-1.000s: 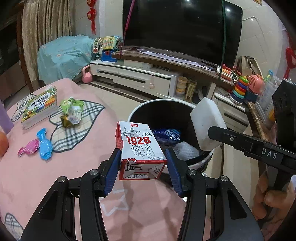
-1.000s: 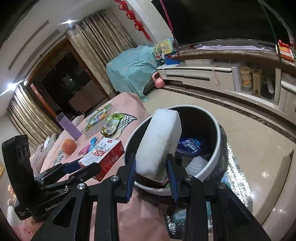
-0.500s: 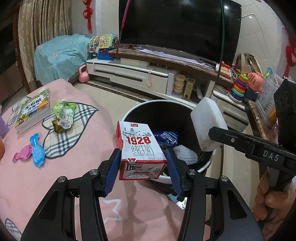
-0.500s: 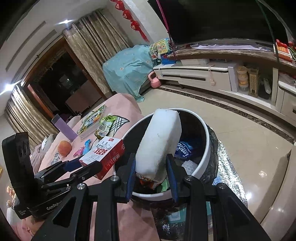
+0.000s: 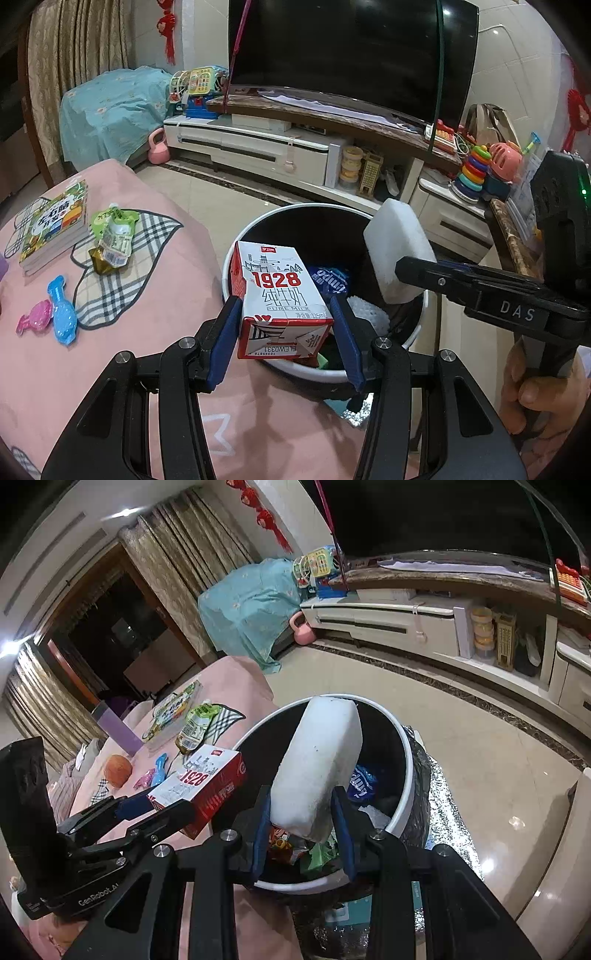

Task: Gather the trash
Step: 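Carry the red-and-white carton and white foam block over the bin, then open both tools to drop the carton and foam block into the bin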

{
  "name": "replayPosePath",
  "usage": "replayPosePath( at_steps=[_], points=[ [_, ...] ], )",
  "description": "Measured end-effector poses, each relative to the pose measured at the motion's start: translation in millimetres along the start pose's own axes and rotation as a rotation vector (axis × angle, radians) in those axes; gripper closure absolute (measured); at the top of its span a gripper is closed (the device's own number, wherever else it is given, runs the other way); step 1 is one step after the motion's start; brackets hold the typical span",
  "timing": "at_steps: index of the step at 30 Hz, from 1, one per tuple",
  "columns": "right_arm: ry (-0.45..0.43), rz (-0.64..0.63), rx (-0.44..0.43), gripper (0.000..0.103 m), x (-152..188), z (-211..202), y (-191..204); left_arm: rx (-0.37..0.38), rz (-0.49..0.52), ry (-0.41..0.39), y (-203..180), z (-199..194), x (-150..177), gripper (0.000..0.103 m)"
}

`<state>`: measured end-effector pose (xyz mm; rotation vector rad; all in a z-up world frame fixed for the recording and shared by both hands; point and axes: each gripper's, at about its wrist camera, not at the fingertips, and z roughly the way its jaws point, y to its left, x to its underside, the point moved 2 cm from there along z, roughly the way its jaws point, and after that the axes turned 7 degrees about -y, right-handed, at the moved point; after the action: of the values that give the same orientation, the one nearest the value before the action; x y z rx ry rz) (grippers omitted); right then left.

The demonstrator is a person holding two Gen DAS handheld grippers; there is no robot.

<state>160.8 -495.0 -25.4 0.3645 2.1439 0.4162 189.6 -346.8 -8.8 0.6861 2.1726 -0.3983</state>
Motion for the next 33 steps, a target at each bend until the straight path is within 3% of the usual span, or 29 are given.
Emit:
replayPosePath(
  at_steps=[33],
  points=[
    [0.044,0.014,0.023,0.067,-1,12,-10,0.013,-0.018,0.063,8,37,-6,0.054]
  ],
)
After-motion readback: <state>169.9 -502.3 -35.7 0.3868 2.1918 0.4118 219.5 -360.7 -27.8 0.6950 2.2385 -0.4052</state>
